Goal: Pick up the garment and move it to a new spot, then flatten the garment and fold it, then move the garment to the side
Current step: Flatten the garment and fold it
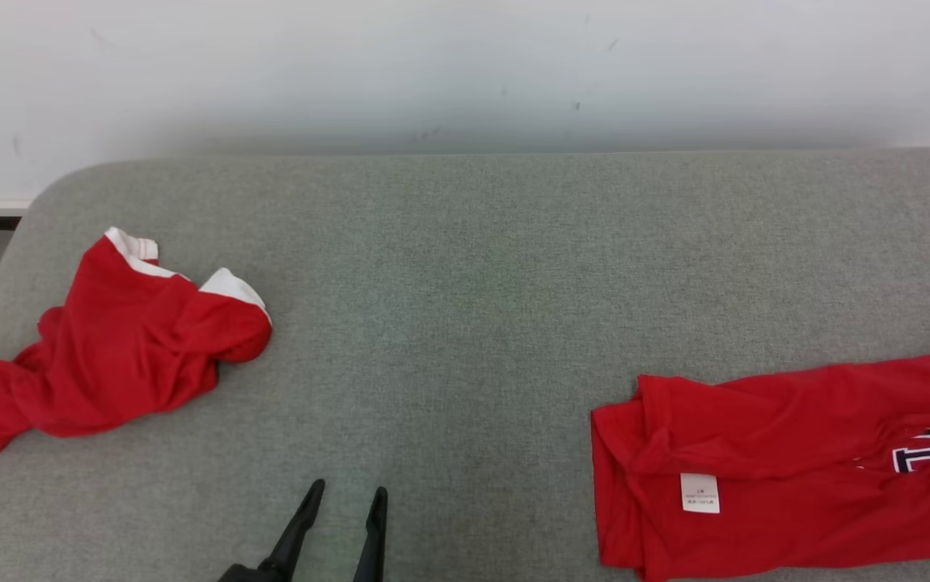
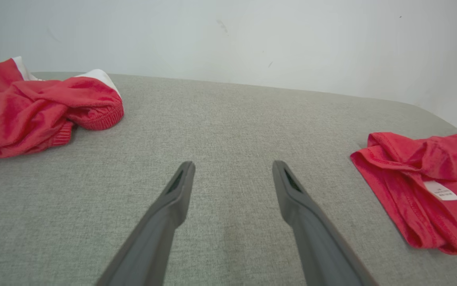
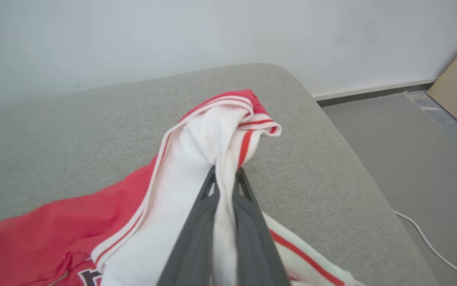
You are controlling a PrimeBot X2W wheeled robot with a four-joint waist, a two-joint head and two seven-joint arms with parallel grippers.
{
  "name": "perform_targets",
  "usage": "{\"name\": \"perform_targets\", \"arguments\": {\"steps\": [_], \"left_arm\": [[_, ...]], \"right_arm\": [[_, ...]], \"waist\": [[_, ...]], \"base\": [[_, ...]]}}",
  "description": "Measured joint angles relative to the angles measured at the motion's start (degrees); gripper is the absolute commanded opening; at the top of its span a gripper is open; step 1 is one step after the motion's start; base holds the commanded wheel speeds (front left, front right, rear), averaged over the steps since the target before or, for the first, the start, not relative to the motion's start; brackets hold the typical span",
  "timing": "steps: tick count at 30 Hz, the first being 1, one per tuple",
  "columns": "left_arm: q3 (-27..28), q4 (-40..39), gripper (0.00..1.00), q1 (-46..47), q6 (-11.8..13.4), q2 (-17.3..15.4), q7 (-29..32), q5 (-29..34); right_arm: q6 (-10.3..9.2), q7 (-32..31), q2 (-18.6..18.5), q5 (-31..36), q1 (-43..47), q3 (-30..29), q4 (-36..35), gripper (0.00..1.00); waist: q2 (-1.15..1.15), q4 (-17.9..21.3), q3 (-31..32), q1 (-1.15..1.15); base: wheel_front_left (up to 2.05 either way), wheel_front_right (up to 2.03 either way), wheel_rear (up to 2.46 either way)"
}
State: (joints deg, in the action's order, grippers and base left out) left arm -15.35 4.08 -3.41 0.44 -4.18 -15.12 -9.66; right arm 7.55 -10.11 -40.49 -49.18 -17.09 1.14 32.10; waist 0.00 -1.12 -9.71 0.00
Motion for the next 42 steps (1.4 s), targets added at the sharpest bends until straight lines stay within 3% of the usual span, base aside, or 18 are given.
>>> {"name": "perform_targets", "arguments": {"steps": [8, 14, 25, 37, 39, 40, 42], "left_arm": [[0.9, 0.3, 1.0, -1.0, -0.4, 0.9, 0.0, 0.9], [1.2, 0.3, 1.0, -1.3, -0.5, 1.2, 0.0, 1.3], [0.0, 0.3, 1.0, -1.2, -0.3, 1.3, 0.0, 1.0], [-1.7, 1.1, 1.0, -1.4, 1.3, 1.4, 0.0, -0.4], [-1.7, 1.2, 1.0, -1.4, 1.4, 1.4, 0.0, -0.4], [-1.6, 1.3, 1.0, -1.4, 1.4, 1.4, 0.0, -0.4], [-1.4, 1.4, 1.0, -1.4, 1.4, 1.4, 0.0, -0.4]], "right_arm": [[-0.01, -5.0, 0.9, -3.5, 7.0, 4.9, -19.8, 0.0], [-0.01, -8.2, 7.3, -1.0, 9.3, 11.3, -28.7, 0.0], [-0.01, -5.1, 26.2, 6.6, 8.8, 15.4, -22.8, 0.0], [-0.01, -3.9, 34.2, 9.4, 8.4, 15.6, -18.7, 0.0], [-0.01, -3.4, 35.2, 8.3, 8.3, 15.9, -19.0, 0.49], [-0.01, -3.3, 35.5, 7.7, 8.3, 16.4, -19.4, 1.0], [-0.01, -2.8, 36.1, 6.5, 8.3, 17.0, -20.6, 1.0]], "waist": [[0.0, 0.2, 1.7, 0.0], [0.0, 0.8, 2.5, 0.0], [0.0, -0.7, 2.6, 0.0], [0.0, -1.7, 2.9, 0.0], [0.0, -1.5, 2.9, 0.0], [0.0, -1.4, 3.0, 0.0], [0.0, -1.1, 3.1, 0.0]], "base": [[0.0, 0.0, 0.0], [0.0, 0.0, 0.0], [0.0, 0.0, 0.0], [0.0, 0.0, 0.0], [0.0, 0.0, 0.0], [0.0, 0.0, 0.0], [0.0, 0.0, 0.0]]}}
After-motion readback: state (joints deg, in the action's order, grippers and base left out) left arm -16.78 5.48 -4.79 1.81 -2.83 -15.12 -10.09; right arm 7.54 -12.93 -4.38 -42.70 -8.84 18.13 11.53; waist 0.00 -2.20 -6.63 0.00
